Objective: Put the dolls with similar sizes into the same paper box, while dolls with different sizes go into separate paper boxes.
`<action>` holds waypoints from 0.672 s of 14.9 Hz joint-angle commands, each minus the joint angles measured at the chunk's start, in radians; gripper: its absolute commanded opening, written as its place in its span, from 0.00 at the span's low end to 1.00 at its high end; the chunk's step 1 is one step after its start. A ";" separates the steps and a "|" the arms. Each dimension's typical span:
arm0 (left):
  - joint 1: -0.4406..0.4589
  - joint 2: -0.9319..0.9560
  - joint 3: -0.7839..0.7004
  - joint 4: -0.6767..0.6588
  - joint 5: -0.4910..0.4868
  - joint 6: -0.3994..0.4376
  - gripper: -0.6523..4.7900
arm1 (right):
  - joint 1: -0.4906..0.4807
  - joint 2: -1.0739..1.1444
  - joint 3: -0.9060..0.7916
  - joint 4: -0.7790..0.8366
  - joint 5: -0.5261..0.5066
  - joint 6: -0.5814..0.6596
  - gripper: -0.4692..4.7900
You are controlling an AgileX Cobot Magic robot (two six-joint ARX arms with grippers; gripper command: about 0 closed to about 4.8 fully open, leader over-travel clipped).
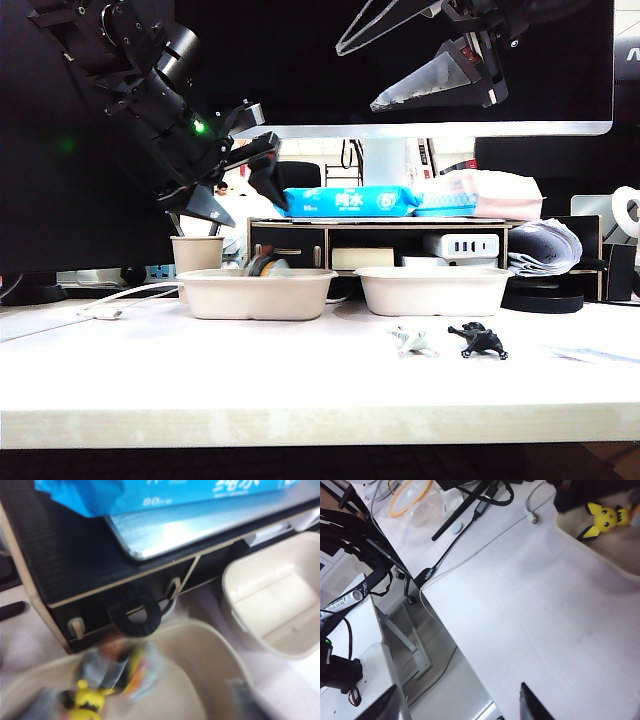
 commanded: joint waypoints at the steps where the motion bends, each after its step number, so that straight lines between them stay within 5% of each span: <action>1: -0.002 -0.041 0.006 0.006 0.003 -0.019 1.00 | 0.001 -0.004 0.003 0.015 -0.005 -0.004 0.67; 4: -0.002 -0.208 0.005 -0.105 0.024 -0.059 1.00 | -0.014 -0.004 0.003 0.014 0.000 -0.008 0.67; 6: -0.009 -0.329 0.005 -0.266 0.122 -0.066 1.00 | -0.077 -0.004 0.003 0.003 0.004 -0.008 0.67; 10: -0.124 -0.377 -0.005 -0.573 0.203 -0.090 1.00 | -0.122 0.045 0.002 -0.110 0.170 -0.133 0.67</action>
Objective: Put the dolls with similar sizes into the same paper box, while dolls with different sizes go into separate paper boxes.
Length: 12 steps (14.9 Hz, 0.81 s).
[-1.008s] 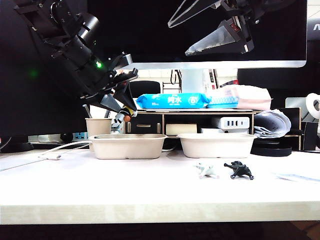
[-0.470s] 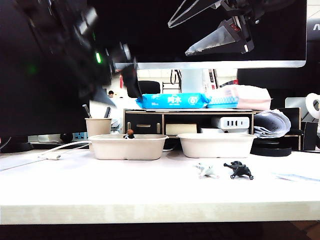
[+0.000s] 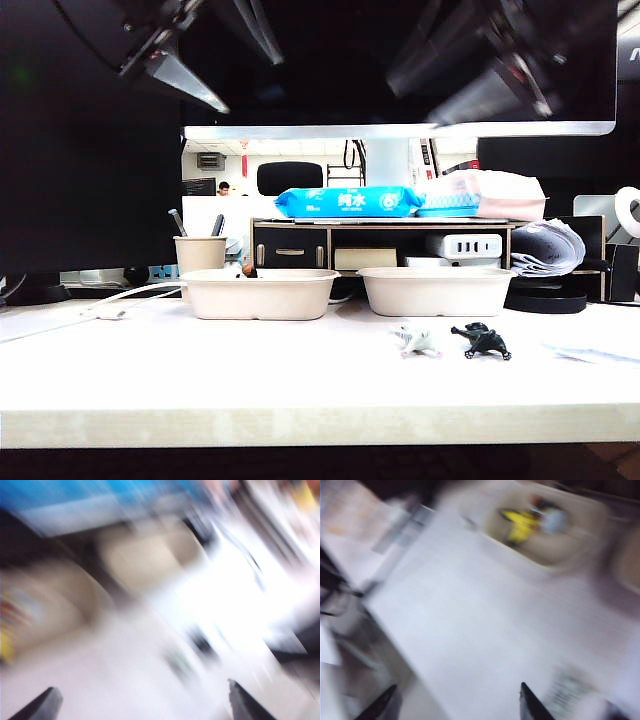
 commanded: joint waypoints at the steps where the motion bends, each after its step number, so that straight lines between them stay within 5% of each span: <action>1: -0.091 0.000 -0.021 -0.098 0.014 0.015 1.00 | 0.003 0.073 0.002 -0.087 0.093 -0.083 0.67; 4: -0.198 0.001 -0.078 -0.070 -0.054 0.004 1.00 | 0.003 0.212 0.002 -0.119 0.148 -0.124 0.67; 12: -0.229 0.033 -0.298 0.165 -0.047 -0.048 1.00 | 0.003 0.309 0.002 -0.144 0.341 -0.158 0.71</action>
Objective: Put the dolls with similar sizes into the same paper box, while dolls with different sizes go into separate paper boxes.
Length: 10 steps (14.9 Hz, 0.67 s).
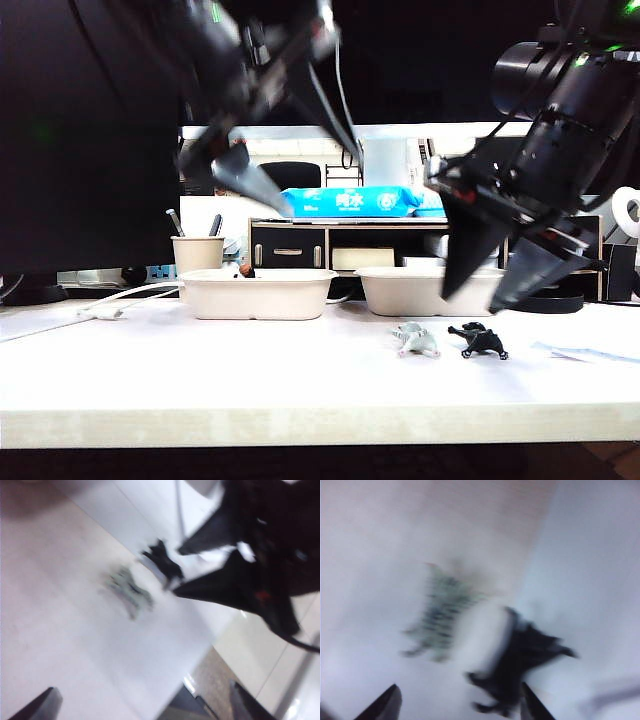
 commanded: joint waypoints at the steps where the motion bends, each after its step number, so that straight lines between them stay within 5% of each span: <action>1: -0.010 0.005 -0.027 0.024 0.011 -0.014 1.00 | 0.000 -0.002 0.003 -0.011 0.054 -0.013 0.78; 5: -0.010 0.004 -0.027 0.047 0.011 -0.015 1.00 | 0.000 0.011 0.003 -0.011 0.125 -0.013 0.80; 10: -0.011 0.004 -0.027 0.043 0.010 -0.015 1.00 | 0.002 0.097 0.003 0.026 0.072 0.026 0.79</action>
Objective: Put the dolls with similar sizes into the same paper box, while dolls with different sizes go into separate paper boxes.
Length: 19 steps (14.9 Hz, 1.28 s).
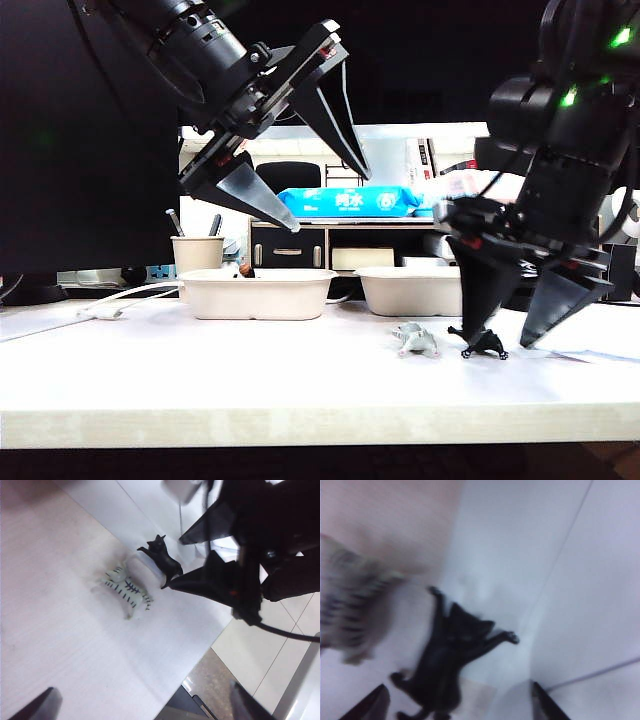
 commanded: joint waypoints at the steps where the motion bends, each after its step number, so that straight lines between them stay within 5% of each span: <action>1: -0.001 -0.005 0.003 0.006 0.005 -0.003 1.00 | 0.006 0.027 0.000 0.048 -0.071 0.057 0.79; 3: -0.001 -0.005 0.003 0.006 0.002 -0.003 1.00 | 0.007 0.027 0.000 0.075 -0.112 0.091 0.65; 5: -0.001 -0.005 0.003 0.006 0.002 -0.003 1.00 | 0.007 0.027 0.000 0.065 -0.117 0.090 0.29; 6: -0.001 -0.005 0.003 0.006 0.002 -0.003 1.00 | 0.007 0.027 0.000 0.065 -0.117 0.089 0.19; 8: -0.001 -0.005 0.003 0.006 0.002 -0.003 1.00 | 0.007 0.027 0.000 0.061 -0.113 0.089 0.08; 17: -0.001 -0.005 0.003 0.010 -0.023 0.016 1.00 | 0.006 -0.131 0.127 -0.035 -0.115 0.054 0.08; 18: -0.001 -0.005 0.003 0.018 -0.024 0.016 1.00 | 0.005 -0.137 0.155 -0.035 -0.124 0.051 0.19; 19: -0.001 -0.005 0.003 0.018 -0.024 0.016 1.00 | 0.003 -0.136 0.164 -0.053 -0.126 0.052 0.48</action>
